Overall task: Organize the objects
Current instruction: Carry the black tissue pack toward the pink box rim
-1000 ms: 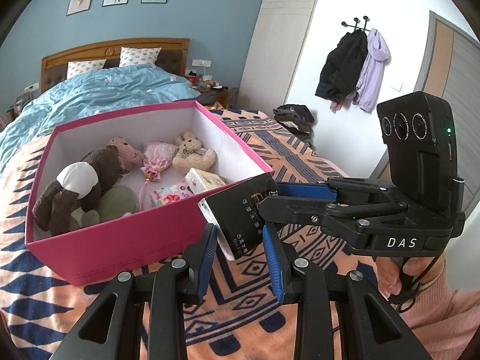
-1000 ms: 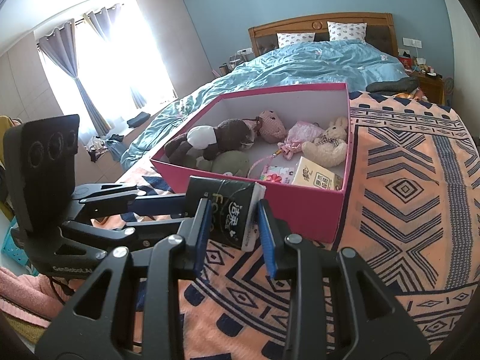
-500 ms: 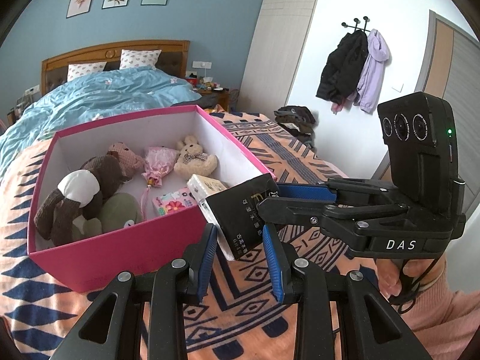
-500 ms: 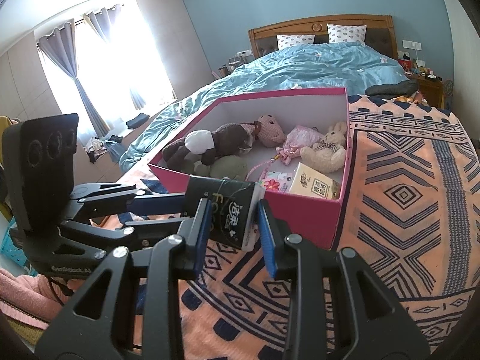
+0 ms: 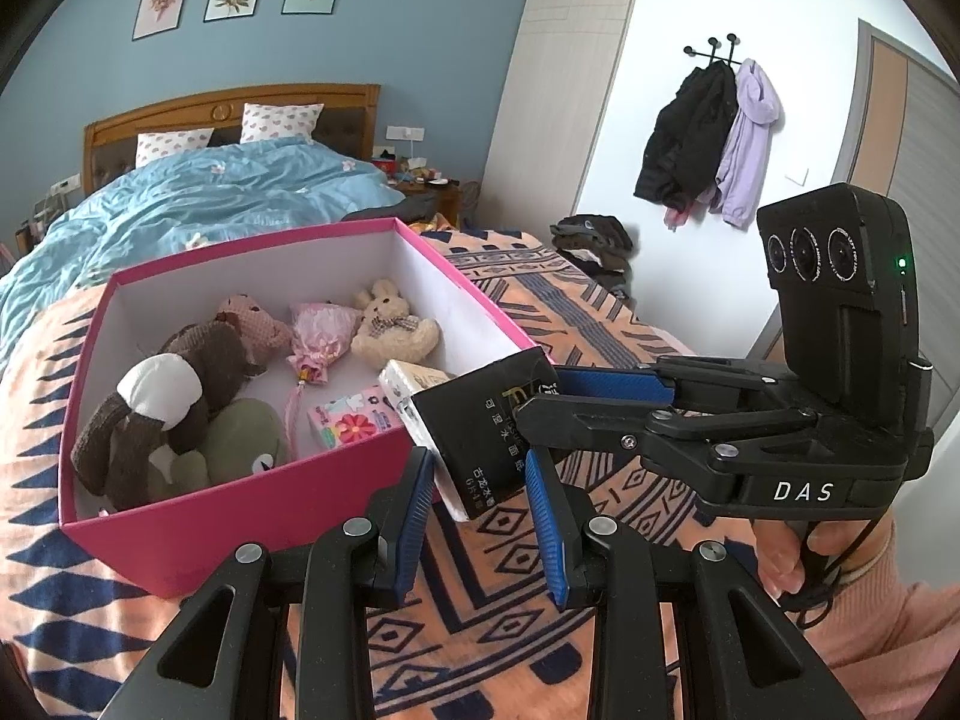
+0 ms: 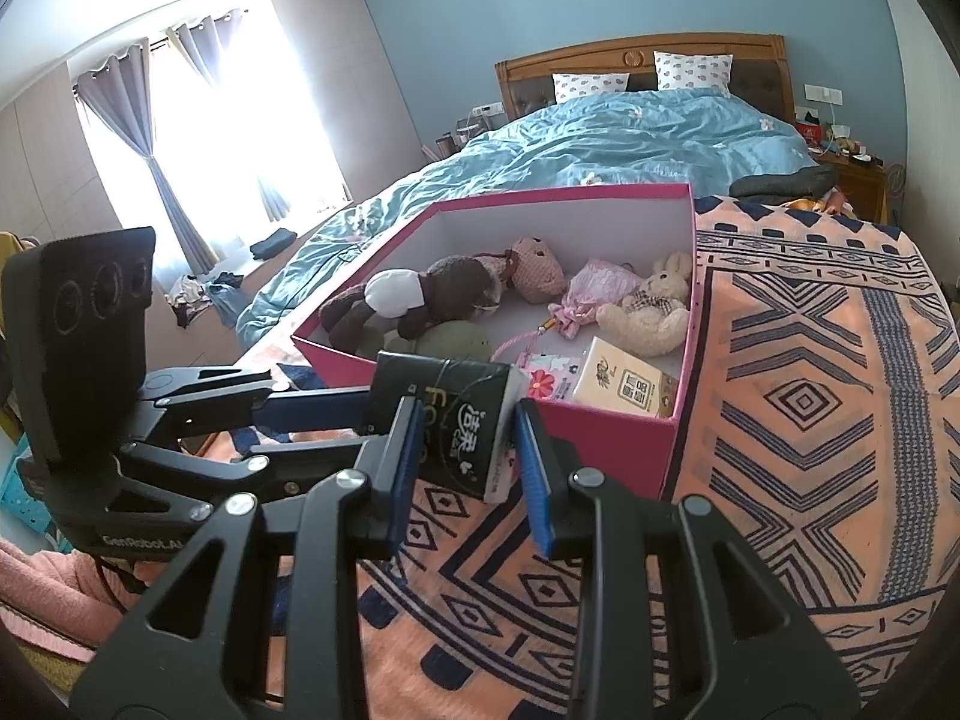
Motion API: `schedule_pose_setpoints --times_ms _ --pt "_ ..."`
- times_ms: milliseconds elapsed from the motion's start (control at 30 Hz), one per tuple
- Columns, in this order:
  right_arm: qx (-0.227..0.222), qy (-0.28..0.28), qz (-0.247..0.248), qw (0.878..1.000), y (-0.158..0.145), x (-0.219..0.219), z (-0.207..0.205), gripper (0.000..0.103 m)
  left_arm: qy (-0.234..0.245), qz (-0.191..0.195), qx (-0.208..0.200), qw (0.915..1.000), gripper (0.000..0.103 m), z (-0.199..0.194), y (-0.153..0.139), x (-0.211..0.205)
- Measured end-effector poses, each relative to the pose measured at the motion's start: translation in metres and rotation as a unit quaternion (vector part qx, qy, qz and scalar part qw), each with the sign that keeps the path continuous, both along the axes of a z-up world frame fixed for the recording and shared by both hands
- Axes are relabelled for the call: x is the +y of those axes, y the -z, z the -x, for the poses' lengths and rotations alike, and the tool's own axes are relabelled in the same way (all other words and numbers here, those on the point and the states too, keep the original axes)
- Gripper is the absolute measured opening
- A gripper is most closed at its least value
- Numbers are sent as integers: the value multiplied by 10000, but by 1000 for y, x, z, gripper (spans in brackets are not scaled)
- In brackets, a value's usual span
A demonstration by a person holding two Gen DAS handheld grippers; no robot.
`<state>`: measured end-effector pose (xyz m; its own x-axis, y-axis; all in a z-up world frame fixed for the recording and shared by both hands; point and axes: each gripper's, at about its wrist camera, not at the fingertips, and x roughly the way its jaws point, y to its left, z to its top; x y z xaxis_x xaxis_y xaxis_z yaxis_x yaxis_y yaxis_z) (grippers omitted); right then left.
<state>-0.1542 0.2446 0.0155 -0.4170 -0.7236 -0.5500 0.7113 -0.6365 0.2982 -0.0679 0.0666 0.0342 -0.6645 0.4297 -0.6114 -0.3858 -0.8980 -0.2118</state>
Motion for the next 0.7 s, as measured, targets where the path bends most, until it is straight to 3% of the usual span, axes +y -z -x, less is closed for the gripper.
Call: schedule_pose_setpoints --times_ms 700 --pt "16 -1 41 10000 -3 -1 5 34 -19 3 52 10000 31 6 -3 -1"
